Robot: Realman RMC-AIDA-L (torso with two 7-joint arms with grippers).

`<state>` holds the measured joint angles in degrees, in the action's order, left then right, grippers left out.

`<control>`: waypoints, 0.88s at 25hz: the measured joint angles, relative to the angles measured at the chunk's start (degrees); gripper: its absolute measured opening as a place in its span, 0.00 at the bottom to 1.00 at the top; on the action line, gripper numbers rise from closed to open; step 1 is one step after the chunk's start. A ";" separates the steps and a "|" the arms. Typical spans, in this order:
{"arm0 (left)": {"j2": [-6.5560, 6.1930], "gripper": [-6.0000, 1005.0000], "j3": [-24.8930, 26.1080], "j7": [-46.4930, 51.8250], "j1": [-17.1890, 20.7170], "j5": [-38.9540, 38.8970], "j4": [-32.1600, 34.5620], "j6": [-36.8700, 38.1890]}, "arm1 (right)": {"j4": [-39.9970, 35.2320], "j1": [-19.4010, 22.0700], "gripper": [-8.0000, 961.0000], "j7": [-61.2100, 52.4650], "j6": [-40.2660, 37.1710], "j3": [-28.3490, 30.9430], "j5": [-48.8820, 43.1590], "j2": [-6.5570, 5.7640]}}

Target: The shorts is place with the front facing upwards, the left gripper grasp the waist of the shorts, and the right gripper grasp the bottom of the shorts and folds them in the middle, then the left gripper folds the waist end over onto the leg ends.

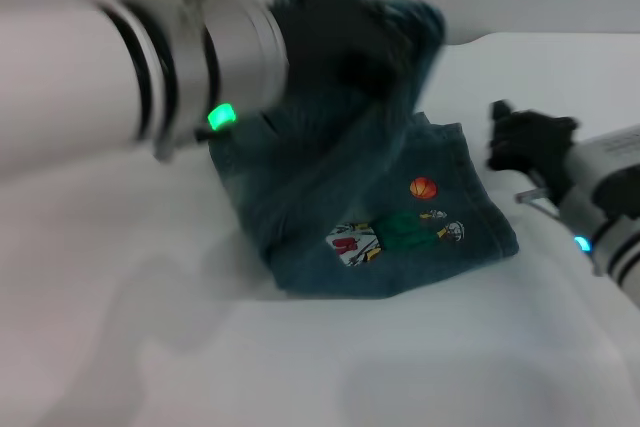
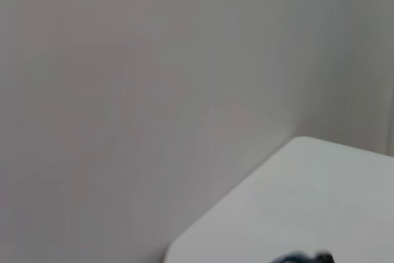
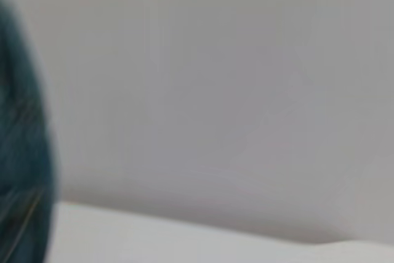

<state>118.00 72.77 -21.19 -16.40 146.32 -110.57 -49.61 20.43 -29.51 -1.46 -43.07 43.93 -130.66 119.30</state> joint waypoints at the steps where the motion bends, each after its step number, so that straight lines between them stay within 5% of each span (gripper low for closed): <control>1: 0.06 0.07 -1.47 -1.56 1.17 -0.47 0.41 1.66 | 0.49 0.90 0.01 1.51 -0.91 0.50 1.01 -0.20; 8: -0.15 0.25 -4.81 -5.67 7.26 -4.76 1.60 13.10 | 3.49 8.43 0.01 10.46 -9.18 8.59 1.97 -1.19; 22: -0.04 0.64 -6.57 -8.04 11.99 -2.50 6.67 33.48 | 3.73 11.09 0.01 12.14 -13.49 8.81 -1.31 -1.66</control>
<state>117.96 66.20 -29.23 -4.41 143.82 -103.90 -16.13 24.16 -18.42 10.68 -56.55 52.75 -131.98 117.64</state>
